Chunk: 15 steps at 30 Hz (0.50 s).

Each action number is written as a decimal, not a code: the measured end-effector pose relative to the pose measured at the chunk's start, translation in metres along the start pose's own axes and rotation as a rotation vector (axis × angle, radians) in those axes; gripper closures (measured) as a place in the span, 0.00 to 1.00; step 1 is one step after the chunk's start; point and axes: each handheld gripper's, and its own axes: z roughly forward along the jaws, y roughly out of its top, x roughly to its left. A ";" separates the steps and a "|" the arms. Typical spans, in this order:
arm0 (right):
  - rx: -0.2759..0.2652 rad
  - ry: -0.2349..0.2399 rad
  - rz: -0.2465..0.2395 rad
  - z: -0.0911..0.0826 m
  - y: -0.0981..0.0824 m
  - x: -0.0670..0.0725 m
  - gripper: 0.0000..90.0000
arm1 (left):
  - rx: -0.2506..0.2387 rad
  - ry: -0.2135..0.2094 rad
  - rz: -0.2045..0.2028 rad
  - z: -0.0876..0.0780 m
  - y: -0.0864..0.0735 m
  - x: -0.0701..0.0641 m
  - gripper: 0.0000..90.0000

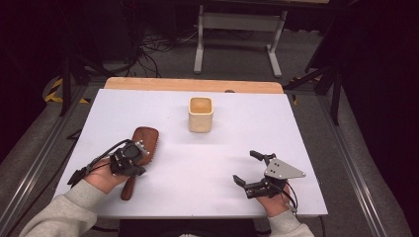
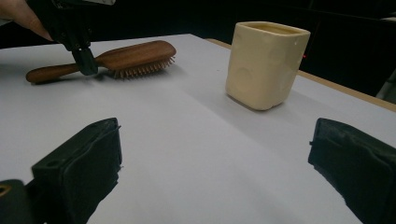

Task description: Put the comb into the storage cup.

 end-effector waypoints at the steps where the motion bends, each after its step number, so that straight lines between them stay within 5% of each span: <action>1: 0.000 0.000 0.000 0.000 0.000 0.000 0.03 | 0.002 0.000 0.002 0.000 -0.001 0.000 1.00; 15: -0.001 -0.003 0.001 0.000 0.000 0.001 0.03 | -0.012 0.020 -0.041 -0.005 -0.018 0.008 1.00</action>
